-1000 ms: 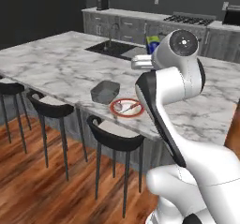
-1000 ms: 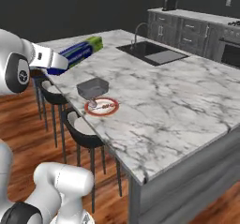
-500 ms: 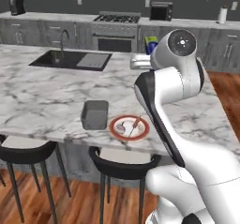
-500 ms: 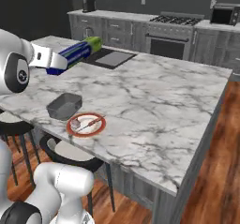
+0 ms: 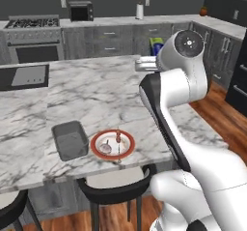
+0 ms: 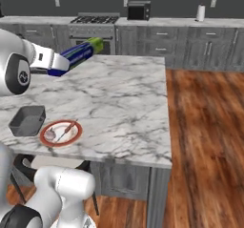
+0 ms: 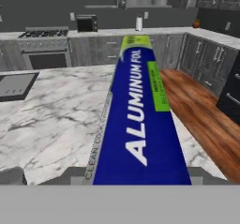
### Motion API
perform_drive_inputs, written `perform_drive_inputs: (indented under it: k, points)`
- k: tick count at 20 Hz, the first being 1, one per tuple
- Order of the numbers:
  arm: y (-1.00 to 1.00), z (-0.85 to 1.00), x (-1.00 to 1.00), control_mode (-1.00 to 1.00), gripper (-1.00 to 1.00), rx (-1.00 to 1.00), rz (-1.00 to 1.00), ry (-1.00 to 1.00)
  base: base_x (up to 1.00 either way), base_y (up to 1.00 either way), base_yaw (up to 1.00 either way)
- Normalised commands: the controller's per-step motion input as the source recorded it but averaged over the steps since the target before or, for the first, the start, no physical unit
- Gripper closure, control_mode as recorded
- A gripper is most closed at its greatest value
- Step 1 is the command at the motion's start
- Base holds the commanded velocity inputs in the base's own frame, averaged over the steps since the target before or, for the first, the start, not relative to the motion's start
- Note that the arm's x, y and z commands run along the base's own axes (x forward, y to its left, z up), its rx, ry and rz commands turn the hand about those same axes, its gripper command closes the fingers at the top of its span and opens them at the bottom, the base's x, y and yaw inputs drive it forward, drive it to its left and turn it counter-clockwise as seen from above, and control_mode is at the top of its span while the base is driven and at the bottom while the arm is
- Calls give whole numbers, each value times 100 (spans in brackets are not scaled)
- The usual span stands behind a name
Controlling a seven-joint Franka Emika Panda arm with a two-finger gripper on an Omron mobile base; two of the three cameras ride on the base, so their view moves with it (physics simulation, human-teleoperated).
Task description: Retrieve the tupperware and aluminum foil from the cabinet and place them on the dining counter near the plate with garlic and kebab skewer to prepare for storing leftovers.
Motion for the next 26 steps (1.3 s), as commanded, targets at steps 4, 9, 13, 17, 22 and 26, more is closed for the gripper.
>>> perform_drive_inputs:
  k: [4,9,13,17,22,26]
  points:
    - [24,-13,0,-100,100,0,-9,-1,0,17,-11]
    - [-51,-47,0,-100,100,1,29,2,0,0,0]
    - [-69,-86,10,-100,100,1,45,7,0,0,0]
    - [-56,-100,14,-100,100,2,54,8,0,0,0]
    - [-4,-100,39,-100,100,0,35,16,0,0,0]
    - [0,-96,76,-100,100,0,15,10,0,0,0]
